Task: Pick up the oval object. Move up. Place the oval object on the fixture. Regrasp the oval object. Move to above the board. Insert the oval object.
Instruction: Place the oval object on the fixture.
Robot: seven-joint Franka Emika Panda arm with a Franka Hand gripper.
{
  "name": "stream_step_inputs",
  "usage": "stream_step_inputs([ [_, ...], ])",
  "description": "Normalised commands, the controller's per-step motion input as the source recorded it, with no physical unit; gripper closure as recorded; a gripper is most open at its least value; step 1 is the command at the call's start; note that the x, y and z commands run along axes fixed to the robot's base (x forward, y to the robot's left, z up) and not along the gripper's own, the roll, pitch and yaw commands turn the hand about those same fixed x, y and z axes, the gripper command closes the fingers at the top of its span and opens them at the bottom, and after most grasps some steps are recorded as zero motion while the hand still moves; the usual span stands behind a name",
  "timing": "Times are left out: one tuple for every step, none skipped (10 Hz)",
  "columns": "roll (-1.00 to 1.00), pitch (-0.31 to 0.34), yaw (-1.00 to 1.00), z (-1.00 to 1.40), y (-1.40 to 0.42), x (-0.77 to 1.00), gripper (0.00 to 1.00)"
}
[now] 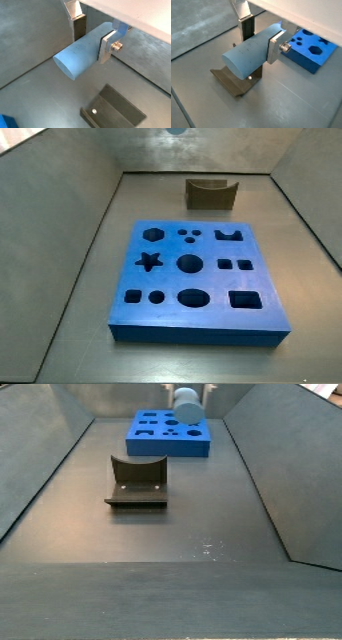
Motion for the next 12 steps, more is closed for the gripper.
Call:
stream_step_inputs([
  [-0.08,0.074,0.03,0.02,-0.06,1.00,1.00],
  [-0.07,0.096,0.03,0.02,-0.04,1.00,1.00],
  [-0.07,0.111,0.03,0.02,-0.04,1.00,1.00],
  [-0.07,0.123,0.03,0.02,-0.03,1.00,1.00],
  [-0.06,0.135,0.03,0.01,-0.03,1.00,1.00],
  [-1.00,0.057,-0.01,-0.29,-0.26,0.91,1.00],
  [-1.00,0.059,-0.01,-0.29,-0.24,0.83,1.00],
  [-1.00,0.058,-0.03,-0.16,-0.08,0.74,1.00],
  [-1.00,0.071,-0.03,-0.08,-0.04,0.64,1.00],
  [-1.00,0.086,-0.04,-0.05,-0.02,0.56,1.00],
  [-1.00,0.106,-0.05,-0.02,0.01,0.43,1.00],
  [-1.00,0.115,-0.06,-0.03,0.03,0.35,1.00],
])
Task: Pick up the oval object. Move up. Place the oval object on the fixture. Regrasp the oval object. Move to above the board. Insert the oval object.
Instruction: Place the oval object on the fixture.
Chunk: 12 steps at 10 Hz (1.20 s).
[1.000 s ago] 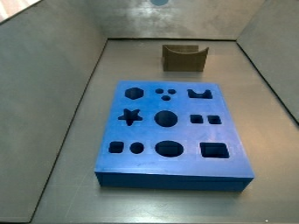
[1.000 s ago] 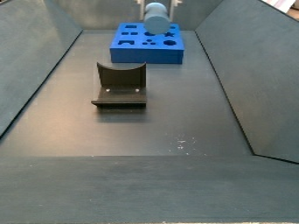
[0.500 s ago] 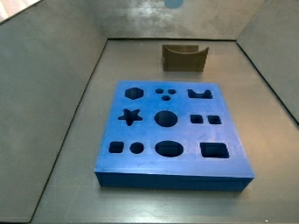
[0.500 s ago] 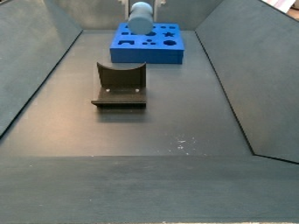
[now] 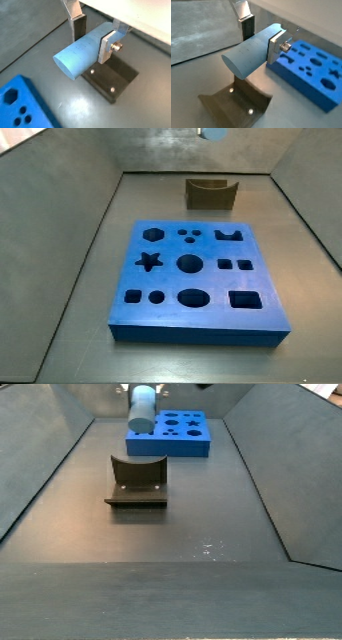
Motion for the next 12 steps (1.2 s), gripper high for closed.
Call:
stream_step_inputs([
  [-1.00,0.127,-0.08,-0.02,0.04,0.23,1.00],
  [-1.00,0.138,-0.09,-0.01,0.04,0.14,1.00],
  [-0.99,0.129,-0.12,-0.01,0.04,0.06,1.00],
  [-0.88,0.104,-0.13,0.00,0.04,0.05,1.00],
  [-0.65,0.076,-0.13,-0.02,0.04,0.07,1.00],
  [-0.48,0.069,-0.12,-0.02,0.04,0.08,1.00],
  [-0.32,0.061,-0.11,-0.01,0.04,0.08,1.00],
  [-0.22,0.048,-0.10,-0.01,0.03,0.07,1.00],
  [-1.00,0.112,-0.08,-1.00,0.13,0.12,1.00],
  [-1.00,0.103,-0.09,-1.00,0.14,0.13,1.00],
  [-0.99,0.130,-0.11,-1.00,0.14,0.14,1.00],
  [-0.85,0.140,-0.12,-1.00,0.14,0.15,1.00],
])
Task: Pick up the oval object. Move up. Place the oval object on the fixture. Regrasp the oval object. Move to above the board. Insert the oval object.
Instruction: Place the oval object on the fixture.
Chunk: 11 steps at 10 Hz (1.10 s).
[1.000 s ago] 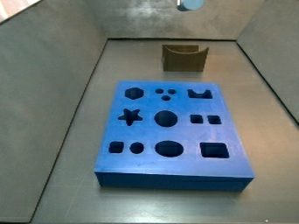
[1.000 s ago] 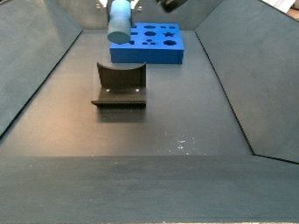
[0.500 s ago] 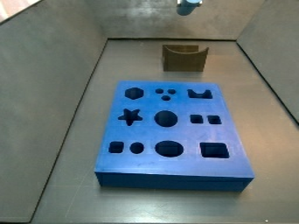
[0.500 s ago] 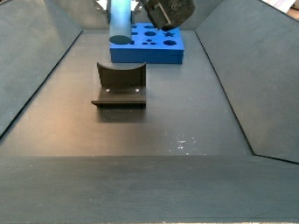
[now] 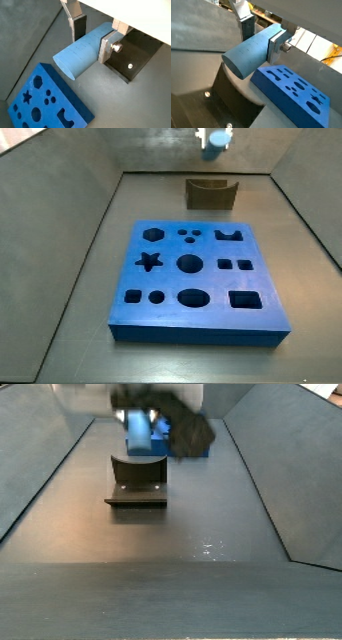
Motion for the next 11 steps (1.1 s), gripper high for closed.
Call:
stream_step_inputs([
  [-0.64,0.114,-0.13,-1.00,0.14,0.16,1.00],
  [-0.48,0.086,-0.15,-1.00,0.14,0.16,1.00],
  [-0.37,0.071,-0.15,-1.00,0.14,0.17,1.00],
  [-0.19,0.034,-0.15,-1.00,0.13,0.18,1.00],
  [-0.16,0.020,-0.14,-0.86,0.12,0.16,1.00],
  [-0.14,-0.004,-0.13,-0.58,0.09,0.12,1.00],
  [-0.13,-0.024,-0.12,-0.40,0.07,0.10,1.00],
  [-0.12,-0.036,-0.10,-0.21,0.01,0.07,1.00],
  [-0.10,-0.047,-0.08,-0.21,0.00,0.06,1.00],
  [-0.09,-0.049,-0.06,-0.21,0.00,0.06,1.00],
  [-0.09,-0.049,-0.06,-0.21,0.00,0.06,1.00],
])
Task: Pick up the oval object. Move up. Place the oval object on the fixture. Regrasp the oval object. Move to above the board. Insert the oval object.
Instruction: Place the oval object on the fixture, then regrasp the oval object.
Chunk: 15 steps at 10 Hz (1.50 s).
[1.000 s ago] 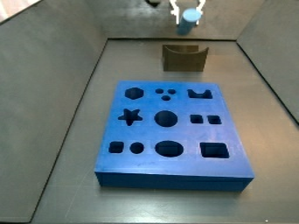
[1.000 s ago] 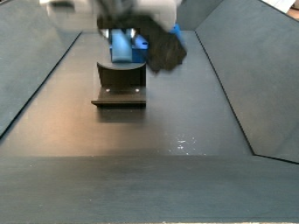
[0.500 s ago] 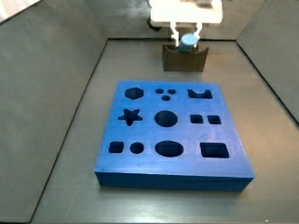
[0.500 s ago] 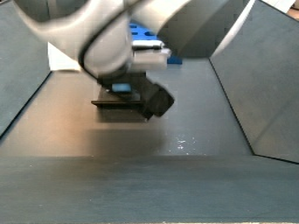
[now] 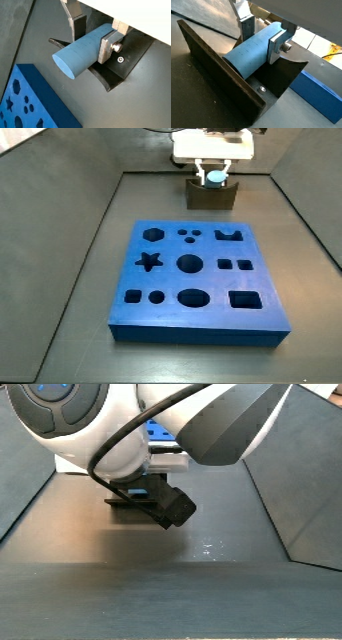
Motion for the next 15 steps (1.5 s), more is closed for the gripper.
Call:
stream_step_inputs([
  [0.00,0.000,0.00,0.00,0.00,0.00,0.00],
  [-0.01,-0.043,0.07,1.00,0.00,0.00,0.00],
  [-0.01,-0.037,0.07,1.00,0.00,-0.01,0.00],
  [0.00,-0.026,0.07,1.00,0.00,-0.02,0.00],
  [0.01,-0.010,0.07,1.00,0.00,-0.04,0.00],
  [0.01,0.009,0.07,1.00,0.00,-0.04,0.00],
  [0.01,0.041,0.06,0.88,0.01,-0.04,0.00],
  [0.01,0.054,0.05,0.76,0.01,-0.04,0.00],
  [0.01,0.082,0.03,0.45,0.01,-0.03,0.00],
  [0.02,0.091,0.02,0.32,0.01,-0.03,0.00],
  [1.00,0.070,0.03,0.93,-0.91,-0.13,0.00],
  [1.00,0.069,0.03,0.84,-0.89,-0.12,0.00],
  [1.00,0.056,0.03,0.67,-0.74,-0.12,0.00],
  [1.00,0.049,0.02,0.49,-0.59,-0.12,0.00],
  [1.00,0.045,0.02,0.20,-0.37,-0.08,0.00],
])
